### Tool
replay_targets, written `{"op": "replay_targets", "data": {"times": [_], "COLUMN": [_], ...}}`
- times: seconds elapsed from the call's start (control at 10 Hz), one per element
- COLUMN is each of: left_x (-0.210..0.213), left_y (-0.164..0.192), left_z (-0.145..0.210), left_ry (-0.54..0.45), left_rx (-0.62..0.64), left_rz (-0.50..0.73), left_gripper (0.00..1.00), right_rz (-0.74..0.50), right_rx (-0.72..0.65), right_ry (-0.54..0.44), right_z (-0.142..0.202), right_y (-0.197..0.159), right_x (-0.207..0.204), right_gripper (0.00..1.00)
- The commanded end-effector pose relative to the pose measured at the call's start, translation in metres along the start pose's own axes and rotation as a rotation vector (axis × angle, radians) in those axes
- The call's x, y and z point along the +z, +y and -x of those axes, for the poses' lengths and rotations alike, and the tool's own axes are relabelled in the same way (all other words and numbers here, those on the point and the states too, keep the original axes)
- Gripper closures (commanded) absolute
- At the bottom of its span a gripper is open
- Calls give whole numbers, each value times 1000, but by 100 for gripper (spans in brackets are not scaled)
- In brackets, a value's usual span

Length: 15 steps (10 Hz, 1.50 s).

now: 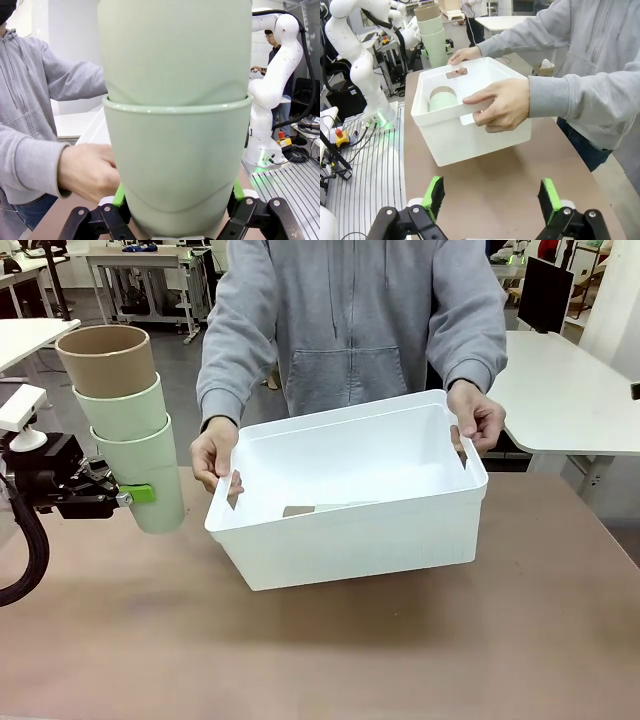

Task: Stack the cups and store them in the basket.
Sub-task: Place the stack of Reusable plastic cups into the Pantry Basket.

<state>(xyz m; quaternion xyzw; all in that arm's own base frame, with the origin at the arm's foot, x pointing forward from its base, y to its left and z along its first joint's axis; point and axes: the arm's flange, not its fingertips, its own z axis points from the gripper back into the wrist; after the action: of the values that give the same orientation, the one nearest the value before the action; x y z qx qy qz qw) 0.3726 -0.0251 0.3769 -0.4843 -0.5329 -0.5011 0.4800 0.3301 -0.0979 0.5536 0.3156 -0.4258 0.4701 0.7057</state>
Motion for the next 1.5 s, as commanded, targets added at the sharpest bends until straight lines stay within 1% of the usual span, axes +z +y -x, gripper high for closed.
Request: {"op": "replay_targets", "data": {"times": [0.0,0.3,0.6,0.7,0.9,1.0,1.1,1.2,1.4], "left_x": [-1,0,-3,-8,-36,-60,-89,-112,-154], "left_y": [0,0,-10,-14,-17,-21,-26,-25,-12], "left_z": [-4,0,-64,-92,-133,-149,-167,-180,-187], "left_ry": [-7,0,133,187,324,418,537,622,772], "left_rx": [-18,0,12,11,25,32,6,-3,-20], "left_rz": [3,0,-85,-115,-125,-150,-170,-171,-176], "left_gripper": [14,14,14,14,14,14,14,14,14], "right_rz": [0,0,0,0,0,0,0,0,0], "right_rx": [3,3,3,3,3,3,3,3,3], "right_ry": [-26,-26,-26,-26,-26,-26,-26,-26,-26], "right_z": [-4,-4,-4,-4,-4,-4,-4,-4,-4], "right_y": [-1,-1,-1,-1,-1,-1,-1,-1,-1], "right_x": [0,0,0,0,0,0,0,0,0], "right_gripper": [0,0,0,0,0,0,0,0,0]}}
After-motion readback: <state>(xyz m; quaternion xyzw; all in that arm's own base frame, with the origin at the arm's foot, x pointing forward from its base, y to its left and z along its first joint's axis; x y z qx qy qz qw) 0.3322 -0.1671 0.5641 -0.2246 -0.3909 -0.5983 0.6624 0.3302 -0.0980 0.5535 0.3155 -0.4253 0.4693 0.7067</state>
